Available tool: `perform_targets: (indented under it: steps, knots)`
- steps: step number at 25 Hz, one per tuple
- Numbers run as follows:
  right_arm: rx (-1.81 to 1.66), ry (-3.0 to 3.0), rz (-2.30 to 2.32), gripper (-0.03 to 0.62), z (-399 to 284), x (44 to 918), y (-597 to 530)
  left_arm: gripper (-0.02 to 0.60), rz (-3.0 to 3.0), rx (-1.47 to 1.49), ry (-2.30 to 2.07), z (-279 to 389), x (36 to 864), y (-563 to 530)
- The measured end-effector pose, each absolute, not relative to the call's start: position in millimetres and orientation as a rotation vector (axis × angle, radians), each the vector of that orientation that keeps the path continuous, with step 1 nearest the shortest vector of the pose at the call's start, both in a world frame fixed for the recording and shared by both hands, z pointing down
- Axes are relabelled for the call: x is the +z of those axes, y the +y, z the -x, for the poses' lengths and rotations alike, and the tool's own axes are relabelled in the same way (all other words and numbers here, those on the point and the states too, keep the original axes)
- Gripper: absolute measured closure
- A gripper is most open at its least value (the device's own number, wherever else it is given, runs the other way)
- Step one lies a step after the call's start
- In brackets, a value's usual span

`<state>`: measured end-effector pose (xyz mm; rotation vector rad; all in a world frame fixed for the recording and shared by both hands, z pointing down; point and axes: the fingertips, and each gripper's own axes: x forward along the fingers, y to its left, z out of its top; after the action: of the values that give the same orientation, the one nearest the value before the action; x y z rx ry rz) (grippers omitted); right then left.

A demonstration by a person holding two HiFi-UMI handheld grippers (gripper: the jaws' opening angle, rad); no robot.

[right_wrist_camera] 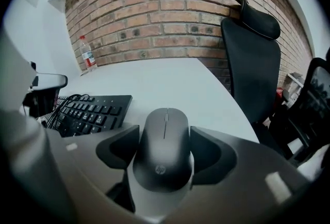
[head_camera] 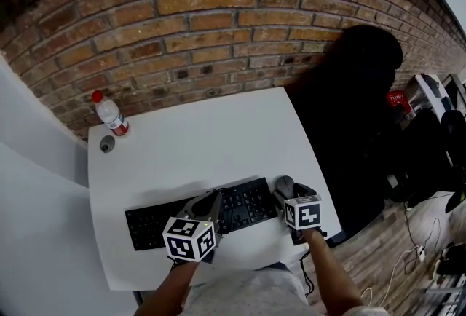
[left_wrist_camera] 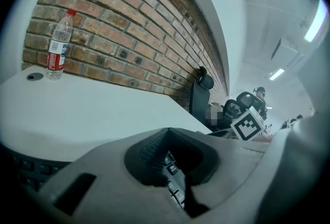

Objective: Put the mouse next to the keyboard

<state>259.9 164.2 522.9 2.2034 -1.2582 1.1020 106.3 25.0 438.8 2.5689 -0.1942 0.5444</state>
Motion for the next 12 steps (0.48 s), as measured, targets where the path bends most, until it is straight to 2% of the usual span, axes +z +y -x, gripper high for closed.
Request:
perform_targets:
  steps: [6,12]
  knots:
    - [1.046,-1.289,-2.184,0.256,-261,517,165,0.597,-2.586,0.532,-0.219,-110,432,31]
    - [0.971,-1.412,-2.247,0.346,-257,485,158,0.597,-2.626,0.497,-0.279,-116,417,36]
